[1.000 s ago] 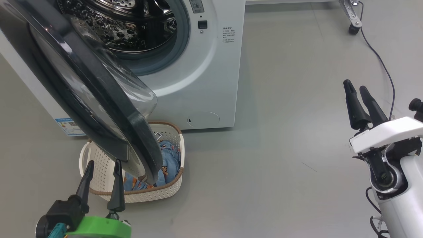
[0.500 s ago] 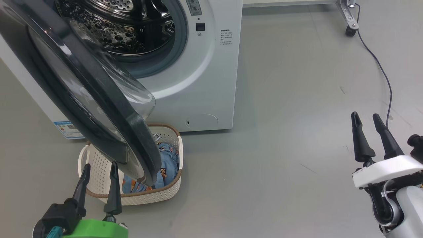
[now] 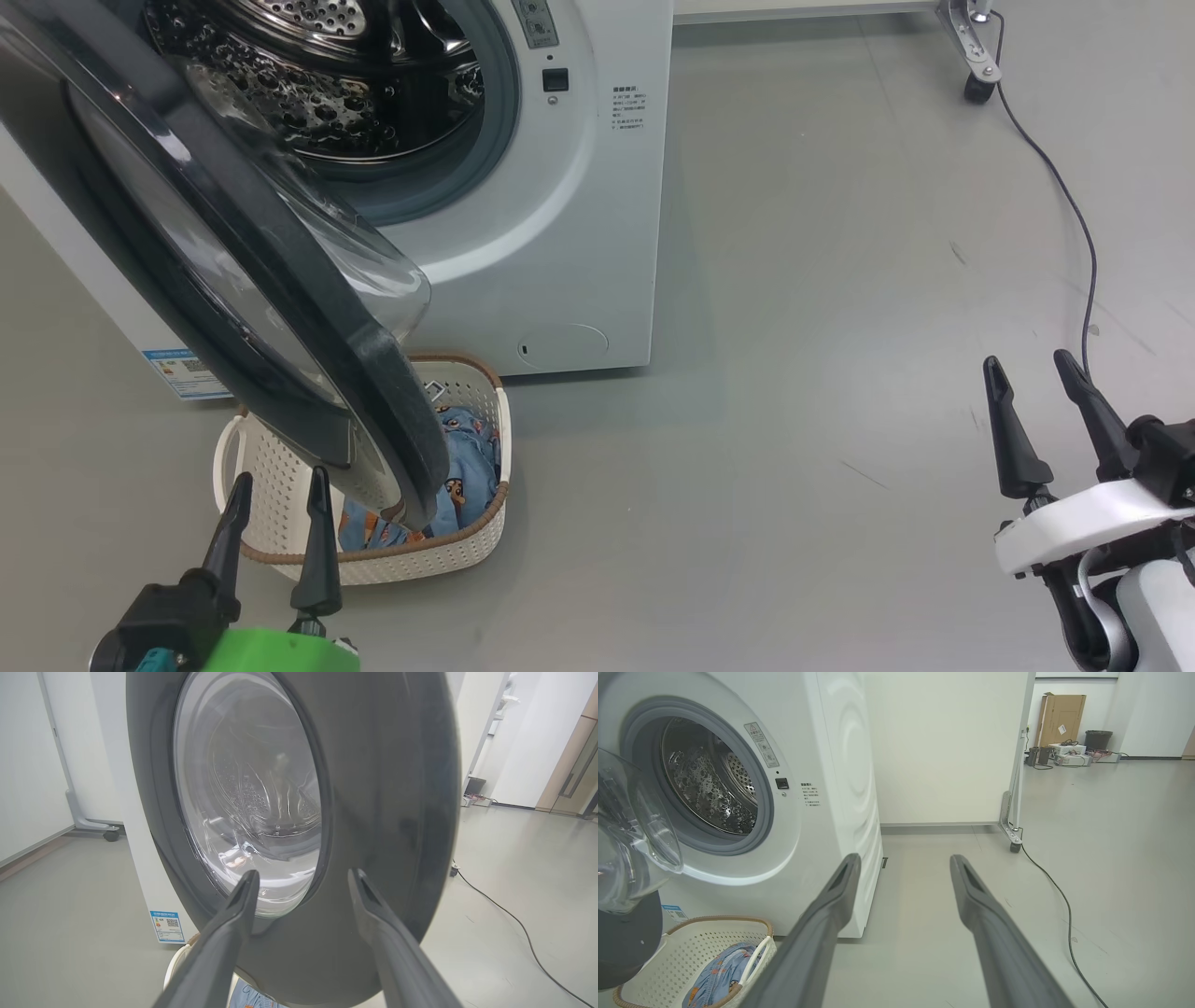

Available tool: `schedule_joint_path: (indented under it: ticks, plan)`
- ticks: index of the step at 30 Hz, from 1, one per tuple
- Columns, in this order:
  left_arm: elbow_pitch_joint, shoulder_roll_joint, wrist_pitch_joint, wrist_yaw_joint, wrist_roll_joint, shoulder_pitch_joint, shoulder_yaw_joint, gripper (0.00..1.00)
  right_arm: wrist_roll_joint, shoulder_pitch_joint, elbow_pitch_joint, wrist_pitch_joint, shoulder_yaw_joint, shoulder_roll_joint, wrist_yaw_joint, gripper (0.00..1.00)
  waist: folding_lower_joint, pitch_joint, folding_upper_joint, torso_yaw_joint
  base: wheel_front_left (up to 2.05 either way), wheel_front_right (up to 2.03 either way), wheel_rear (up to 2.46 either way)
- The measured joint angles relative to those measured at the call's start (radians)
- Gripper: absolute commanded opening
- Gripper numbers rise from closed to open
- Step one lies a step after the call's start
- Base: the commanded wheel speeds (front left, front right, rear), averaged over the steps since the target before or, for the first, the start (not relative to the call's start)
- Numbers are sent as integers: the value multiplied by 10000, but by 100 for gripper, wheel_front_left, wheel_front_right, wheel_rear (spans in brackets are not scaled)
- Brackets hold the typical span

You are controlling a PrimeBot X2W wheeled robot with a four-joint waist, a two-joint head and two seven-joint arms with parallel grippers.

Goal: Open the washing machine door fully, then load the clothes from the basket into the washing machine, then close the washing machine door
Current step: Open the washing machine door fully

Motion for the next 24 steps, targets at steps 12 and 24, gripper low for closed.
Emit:
schedule_joint_path:
  ticks: [12, 24]
  plan:
    - [27, -12, 0, 0, 307, 40, 2, 100, -1104, 478, -399, 0, -98, 276, -468, 100, 0, -28, 0, 103, 0, 0, 0]
    - [146, -21, 0, 10, 309, 136, 12, 100, -1432, 809, -531, 0, -313, 598, -591, 100, 0, -43, 0, 183, 0, 0, 0]
